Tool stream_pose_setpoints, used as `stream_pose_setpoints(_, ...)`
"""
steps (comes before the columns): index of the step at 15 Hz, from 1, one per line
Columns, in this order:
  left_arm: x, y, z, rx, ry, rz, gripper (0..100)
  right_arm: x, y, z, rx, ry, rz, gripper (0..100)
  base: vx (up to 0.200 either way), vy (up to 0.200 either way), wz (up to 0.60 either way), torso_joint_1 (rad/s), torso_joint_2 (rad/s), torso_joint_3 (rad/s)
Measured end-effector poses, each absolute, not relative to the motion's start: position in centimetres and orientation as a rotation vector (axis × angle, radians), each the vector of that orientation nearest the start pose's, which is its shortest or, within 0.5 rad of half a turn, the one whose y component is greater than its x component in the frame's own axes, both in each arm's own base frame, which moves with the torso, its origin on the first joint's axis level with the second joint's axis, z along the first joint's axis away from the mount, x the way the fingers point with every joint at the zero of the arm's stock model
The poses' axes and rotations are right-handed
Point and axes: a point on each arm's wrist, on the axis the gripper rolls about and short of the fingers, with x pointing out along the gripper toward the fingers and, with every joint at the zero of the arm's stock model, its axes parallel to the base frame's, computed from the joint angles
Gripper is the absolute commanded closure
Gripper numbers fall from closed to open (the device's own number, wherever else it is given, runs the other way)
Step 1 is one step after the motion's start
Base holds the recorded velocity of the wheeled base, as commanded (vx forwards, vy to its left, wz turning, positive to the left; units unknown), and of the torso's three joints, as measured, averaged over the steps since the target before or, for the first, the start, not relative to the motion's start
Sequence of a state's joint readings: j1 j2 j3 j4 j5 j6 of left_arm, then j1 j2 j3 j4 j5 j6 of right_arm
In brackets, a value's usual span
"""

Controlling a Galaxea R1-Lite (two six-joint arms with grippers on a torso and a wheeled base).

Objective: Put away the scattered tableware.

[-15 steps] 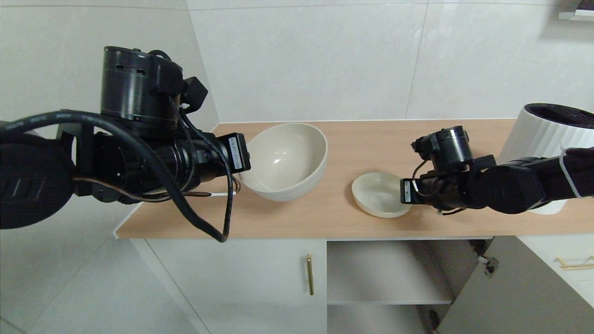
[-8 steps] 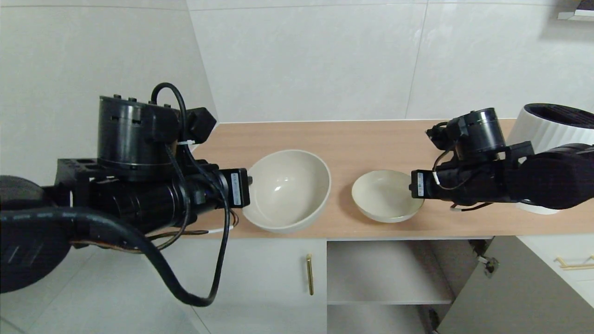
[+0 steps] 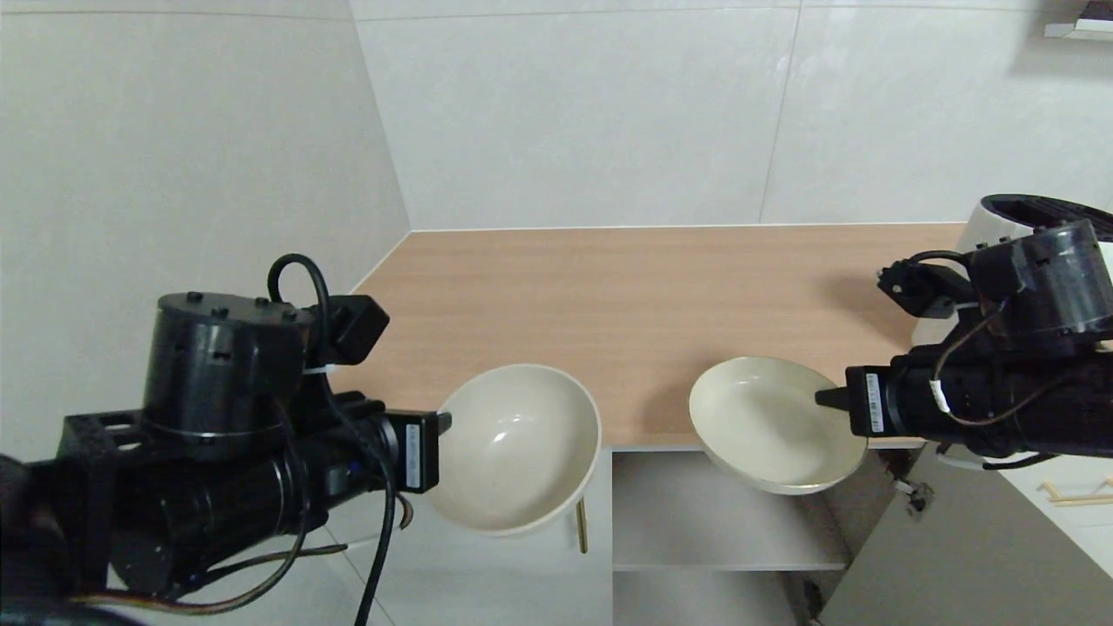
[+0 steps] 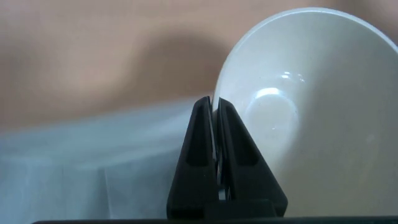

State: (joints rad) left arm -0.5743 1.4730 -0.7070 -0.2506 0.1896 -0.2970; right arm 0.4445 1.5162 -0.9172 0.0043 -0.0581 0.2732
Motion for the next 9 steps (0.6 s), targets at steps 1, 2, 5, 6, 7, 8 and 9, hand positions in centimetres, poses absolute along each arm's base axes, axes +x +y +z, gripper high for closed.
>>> stream_pose_setpoints(1, 19.3, -12.1, 17.6, -0.088, 0.547, -0.301, 100, 22.3, 10.5, 20.1, 0.109, 0.645, 0.295, 100, 0.000, 0.000, 0.00, 0.000, 0.00, 0.000)
stream_pose_setpoints(2, 18.5, -11.6, 17.0, -0.080, 0.564, -0.300, 100, 21.7, 10.3, 19.6, 0.111, 0.643, 0.306, 100, 0.000, 0.000, 0.00, 0.000, 0.00, 0.000)
stream_pose_setpoints(5, 17.3, -11.0, 16.3, -0.078, 0.585, -0.300, 100, 21.0, 9.4, 19.2, 0.114, 0.615, 0.322, 100, -0.133, 0.000, 0.00, 0.003, 0.00, 0.000)
stream_pose_setpoints(6, 17.3, -11.0, 16.2, -0.077, 0.588, -0.301, 100, 20.9, 9.2, 18.9, 0.102, 0.621, 0.319, 100, -0.200, 0.000, 0.00, 0.027, 0.01, -0.002)
stream_pose_setpoints(7, 17.3, -11.1, 16.0, -0.073, 0.597, -0.301, 100, 20.9, 9.1, 18.8, 0.092, 0.614, 0.320, 100, 0.000, 0.000, 0.00, 0.000, 0.00, 0.000)
stream_pose_setpoints(8, 17.3, -11.2, 15.8, -0.068, 0.606, -0.304, 100, 21.0, 9.0, 18.8, 0.094, 0.606, 0.316, 100, 0.000, 0.000, 0.00, 0.000, 0.00, 0.000)
stream_pose_setpoints(9, 17.3, -11.2, 15.7, -0.064, 0.612, -0.306, 100, 21.0, 8.8, 18.7, 0.096, 0.600, 0.310, 100, 0.000, 0.000, 0.00, 0.000, 0.00, 0.000)
